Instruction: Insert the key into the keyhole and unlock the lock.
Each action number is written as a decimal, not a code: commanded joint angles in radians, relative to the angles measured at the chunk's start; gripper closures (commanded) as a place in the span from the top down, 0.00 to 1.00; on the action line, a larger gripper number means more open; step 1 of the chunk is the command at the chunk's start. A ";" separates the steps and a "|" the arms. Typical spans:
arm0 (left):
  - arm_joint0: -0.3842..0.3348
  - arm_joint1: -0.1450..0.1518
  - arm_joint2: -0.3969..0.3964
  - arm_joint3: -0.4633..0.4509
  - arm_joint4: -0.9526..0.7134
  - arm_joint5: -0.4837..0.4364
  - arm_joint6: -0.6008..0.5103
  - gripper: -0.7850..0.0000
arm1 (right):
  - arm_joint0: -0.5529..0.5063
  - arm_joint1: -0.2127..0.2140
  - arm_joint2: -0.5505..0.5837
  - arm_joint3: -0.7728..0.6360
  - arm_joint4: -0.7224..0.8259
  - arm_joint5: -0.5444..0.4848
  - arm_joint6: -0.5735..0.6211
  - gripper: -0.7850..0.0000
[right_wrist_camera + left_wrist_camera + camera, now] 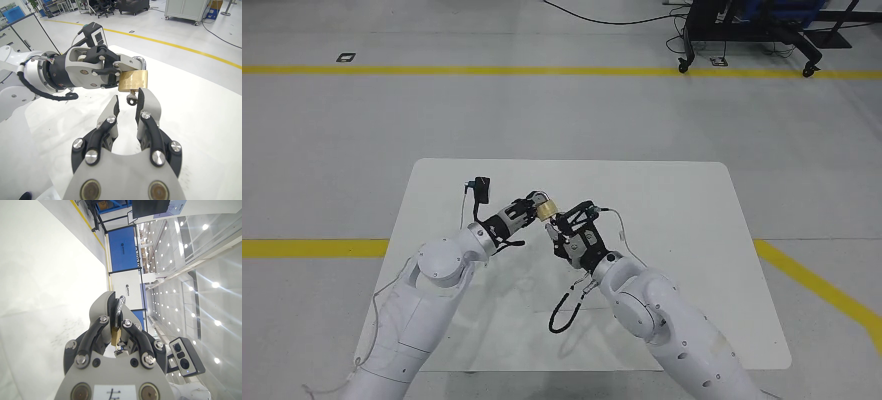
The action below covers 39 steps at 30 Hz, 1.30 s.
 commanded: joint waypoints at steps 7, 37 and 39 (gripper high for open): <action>-0.002 -0.001 0.000 0.003 0.001 -0.001 -0.006 0.00 | 0.009 -0.009 0.015 0.027 0.107 -0.016 -0.023 0.00; 0.002 -0.005 -0.005 0.003 -0.005 -0.018 -0.007 0.00 | -0.174 0.015 0.261 -0.118 0.381 -0.093 -0.167 1.00; 0.000 -0.005 0.004 0.002 0.004 -0.012 -0.019 0.00 | -0.210 0.017 0.306 -0.149 0.438 -0.107 -0.215 1.00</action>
